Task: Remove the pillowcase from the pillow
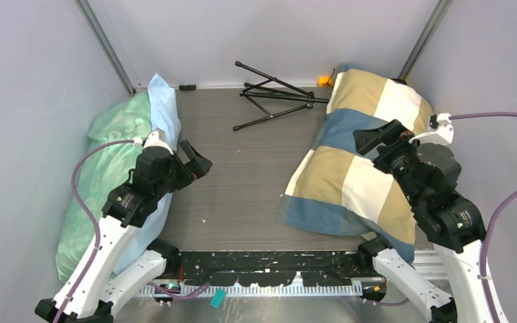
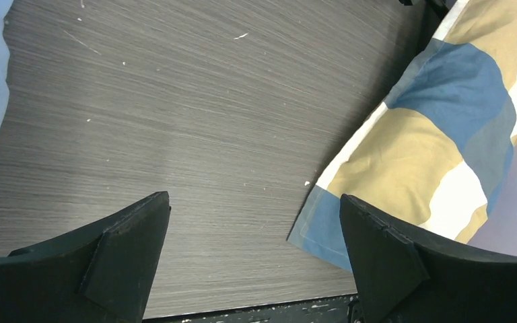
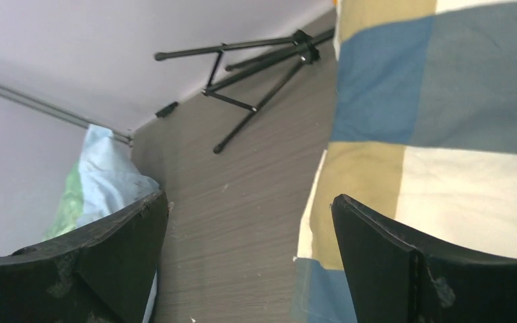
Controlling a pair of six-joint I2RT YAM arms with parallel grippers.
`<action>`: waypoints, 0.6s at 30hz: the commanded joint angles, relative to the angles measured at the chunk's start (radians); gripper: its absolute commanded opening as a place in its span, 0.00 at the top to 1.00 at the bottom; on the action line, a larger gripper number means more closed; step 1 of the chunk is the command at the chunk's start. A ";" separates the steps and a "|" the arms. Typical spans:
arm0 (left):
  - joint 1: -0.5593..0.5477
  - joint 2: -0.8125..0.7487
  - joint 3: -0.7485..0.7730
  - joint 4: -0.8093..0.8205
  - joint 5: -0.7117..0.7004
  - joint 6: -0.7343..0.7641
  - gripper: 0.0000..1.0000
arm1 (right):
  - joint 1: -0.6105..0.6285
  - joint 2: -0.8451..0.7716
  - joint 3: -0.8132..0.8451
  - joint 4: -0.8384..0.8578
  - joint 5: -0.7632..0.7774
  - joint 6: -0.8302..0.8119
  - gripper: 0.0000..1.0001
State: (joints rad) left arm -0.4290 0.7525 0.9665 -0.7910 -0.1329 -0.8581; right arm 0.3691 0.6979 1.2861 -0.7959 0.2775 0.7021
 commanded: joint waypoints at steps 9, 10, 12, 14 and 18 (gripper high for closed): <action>0.003 0.028 -0.098 0.268 0.326 0.085 0.00 | -0.004 0.050 -0.030 -0.109 0.038 0.010 0.05; -0.001 0.040 -0.116 0.316 0.353 0.073 0.01 | -0.005 0.035 -0.052 -0.100 0.030 0.010 0.04; -0.023 0.072 -0.145 0.399 0.373 0.042 0.04 | -0.004 0.018 -0.101 -0.069 -0.007 -0.003 0.04; -0.083 0.117 -0.149 0.446 0.325 0.044 0.04 | -0.006 0.062 -0.103 -0.087 -0.041 -0.009 0.05; -0.246 0.252 -0.115 0.516 0.204 0.101 0.01 | -0.006 0.162 -0.085 -0.161 -0.009 -0.019 0.05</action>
State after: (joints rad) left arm -0.5507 0.9123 0.8185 -0.4477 0.1272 -0.8139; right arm 0.3687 0.7727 1.1870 -0.9215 0.2611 0.7090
